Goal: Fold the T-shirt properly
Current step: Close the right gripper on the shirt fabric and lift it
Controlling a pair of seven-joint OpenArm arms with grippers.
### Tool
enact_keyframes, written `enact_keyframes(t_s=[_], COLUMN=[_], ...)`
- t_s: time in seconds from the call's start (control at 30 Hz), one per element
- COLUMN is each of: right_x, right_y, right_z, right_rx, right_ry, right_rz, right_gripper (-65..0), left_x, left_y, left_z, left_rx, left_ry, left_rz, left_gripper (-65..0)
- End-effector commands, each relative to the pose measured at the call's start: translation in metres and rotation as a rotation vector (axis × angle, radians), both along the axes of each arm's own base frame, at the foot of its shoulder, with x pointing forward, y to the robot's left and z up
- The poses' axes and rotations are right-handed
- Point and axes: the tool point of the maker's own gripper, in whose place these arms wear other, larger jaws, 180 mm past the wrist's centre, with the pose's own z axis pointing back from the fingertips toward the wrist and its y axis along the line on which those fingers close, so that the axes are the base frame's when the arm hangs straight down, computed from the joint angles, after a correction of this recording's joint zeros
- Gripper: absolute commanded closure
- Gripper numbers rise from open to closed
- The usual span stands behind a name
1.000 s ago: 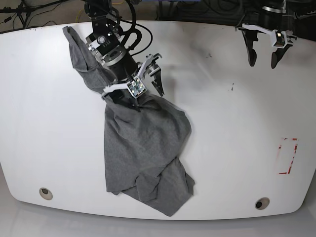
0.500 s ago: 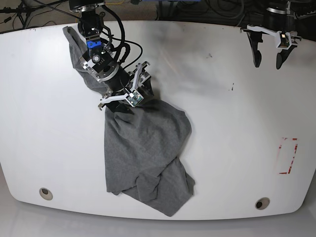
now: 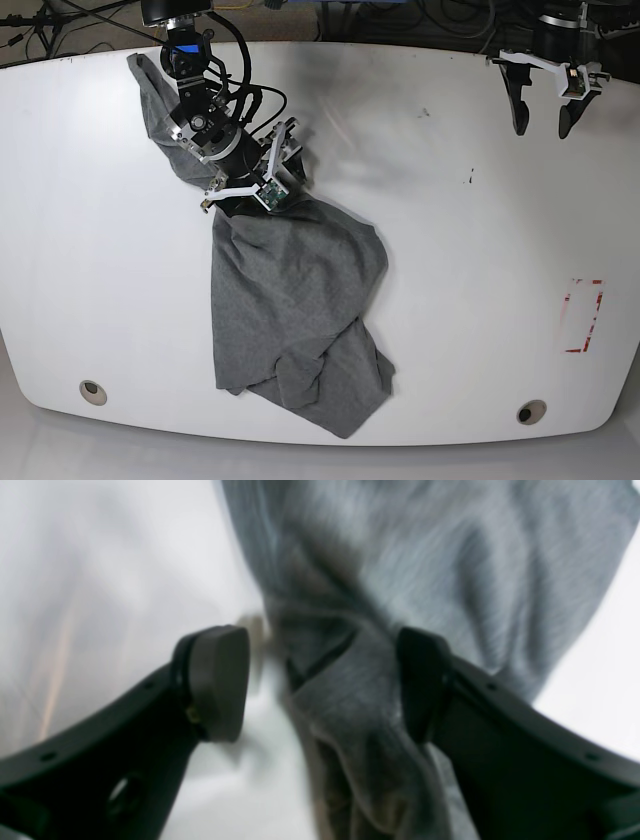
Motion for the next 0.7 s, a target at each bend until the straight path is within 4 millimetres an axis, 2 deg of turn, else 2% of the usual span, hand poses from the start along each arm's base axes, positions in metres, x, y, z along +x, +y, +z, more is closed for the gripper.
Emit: enact_keyframes(t_s=[0.0, 0.17, 0.33, 0.53, 0.6, 0.67], right_x=[0.009, 0.017, 0.023, 0.024, 0.024, 0.023], right_y=[0.001, -0.002, -0.016, -0.020, -0.022, -0.024], right_z=[0.011, 0.010, 0.008, 0.009, 0.008, 0.008], right_rx=[0.022, 0.027, 0.029, 0.025, 0.021, 0.021], right_ry=[-0.043, -0.052, -0.055, -0.056, -0.055, -0.053], right_rz=[-0.001, -0.011, -0.052, -0.061, -0.062, -0.068], right_gripper=[-43.6, -43.6, -43.6, -43.1, -40.6, -34.7], left_x=[0.001, 0.001, 0.001, 0.001, 0.001, 0.002], left_y=[0.000, 0.000, 0.001, 0.000, 0.000, -0.001], left_z=[0.010, 0.010, 0.009, 0.009, 0.009, 0.009], left_rx=[0.006, 0.006, 0.007, 0.007, 0.006, 0.005], left_ry=[-0.037, -0.037, -0.035, -0.035, -0.034, -0.036], left_rz=[-0.008, -0.008, -0.008, -0.010, -0.011, -0.012], left_gripper=[-38.2, -38.2, -38.2, -38.2, -38.2, -38.2])
